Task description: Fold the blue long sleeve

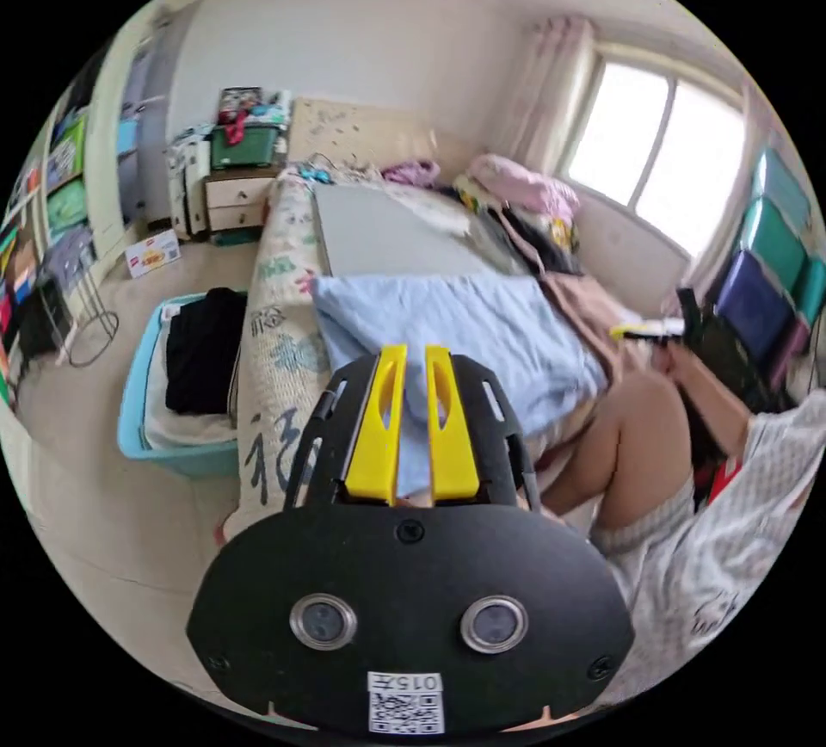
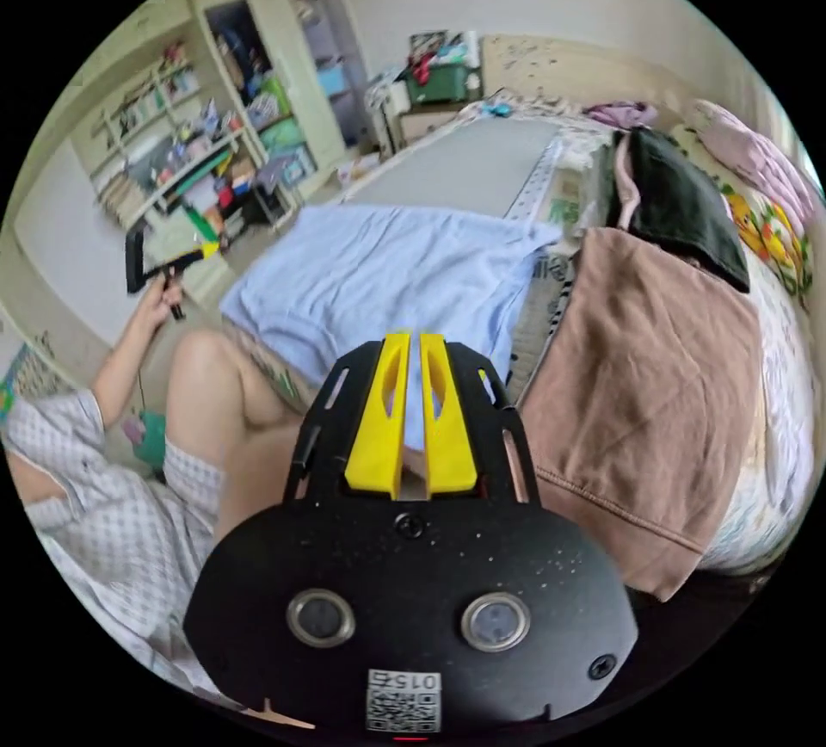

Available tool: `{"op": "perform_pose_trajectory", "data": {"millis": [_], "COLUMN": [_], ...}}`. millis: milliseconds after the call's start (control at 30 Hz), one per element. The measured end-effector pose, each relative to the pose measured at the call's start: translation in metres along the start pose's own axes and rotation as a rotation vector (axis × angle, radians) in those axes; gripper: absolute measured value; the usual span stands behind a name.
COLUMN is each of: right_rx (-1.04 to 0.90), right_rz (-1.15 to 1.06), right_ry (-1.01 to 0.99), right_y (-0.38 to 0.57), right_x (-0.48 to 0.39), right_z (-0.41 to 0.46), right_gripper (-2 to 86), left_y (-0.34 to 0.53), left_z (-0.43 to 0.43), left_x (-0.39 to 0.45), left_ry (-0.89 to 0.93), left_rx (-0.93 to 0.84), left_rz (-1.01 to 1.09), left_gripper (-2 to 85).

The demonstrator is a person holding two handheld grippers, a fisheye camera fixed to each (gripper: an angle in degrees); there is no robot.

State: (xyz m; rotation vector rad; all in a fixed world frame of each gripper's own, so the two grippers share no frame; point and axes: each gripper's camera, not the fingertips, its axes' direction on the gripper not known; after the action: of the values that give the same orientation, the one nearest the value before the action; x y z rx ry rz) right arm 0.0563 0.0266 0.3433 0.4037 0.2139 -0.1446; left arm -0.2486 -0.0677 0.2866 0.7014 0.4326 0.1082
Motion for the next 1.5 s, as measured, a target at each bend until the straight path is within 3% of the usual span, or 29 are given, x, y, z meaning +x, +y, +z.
{"op": "perform_pose_trajectory", "data": {"millis": [267,500,567,700,767,900,1000,1133,1267,1400,1500], "right_rx": [0.265,0.248,0.209,0.095,0.083,0.114,0.119,0.15,0.106,-0.009,0.017], "right_rz": [0.325,0.607,0.602,0.553,0.554,0.596,0.579,0.571,0.508,0.402,0.339], "right_ry": [-0.052,-0.163,-0.166,-0.149,-0.157,-0.193,-0.156,-0.106,0.109,0.235,0.342], "right_y": [-0.084,-0.116,-0.121,-0.143,-0.143,-0.126,-0.113,-0.094,-0.081,-0.068,-0.055], "right_x": [0.085,0.196,0.209,0.224,0.228,0.239,0.24,0.236,0.213,0.183,0.149], "right_z": [0.007,0.089,0.108,0.132,0.14,0.159,0.161,0.16,0.171,0.213,0.214], "right_gripper": [10.1,15.8,15.7,15.2,13.9,8.0,2.2,0.6,0.2,1.4,4.5], "left_y": [-0.039,-0.049,-0.057,-0.074,-0.076,-0.075,-0.065,-0.062,-0.075,-0.072,-0.07], "left_z": [0.035,0.107,0.114,0.127,0.139,0.153,0.142,0.132,0.114,0.127,0.135], "left_x": [-0.062,-0.142,-0.159,-0.175,-0.189,-0.198,-0.203,-0.208,-0.197,-0.225,-0.242], "left_ry": [0.052,-0.047,0.003,-0.097,0.019,0.048,0.102,0.087,-0.069,0.029,0.111], "left_rx": [0.236,0.146,0.115,0.065,0.044,0.026,0.12,0.156,0.189,0.136,0.103], "left_rz": [-0.461,-0.636,-0.646,-0.61,-0.647,-0.633,-0.63,-0.628,-0.535,-0.614,-0.649], "left_gripper": [8.3,10.6,10.9,11.6,11.3,7.3,4.4,2.2,1.1,0.9,1.1]}}
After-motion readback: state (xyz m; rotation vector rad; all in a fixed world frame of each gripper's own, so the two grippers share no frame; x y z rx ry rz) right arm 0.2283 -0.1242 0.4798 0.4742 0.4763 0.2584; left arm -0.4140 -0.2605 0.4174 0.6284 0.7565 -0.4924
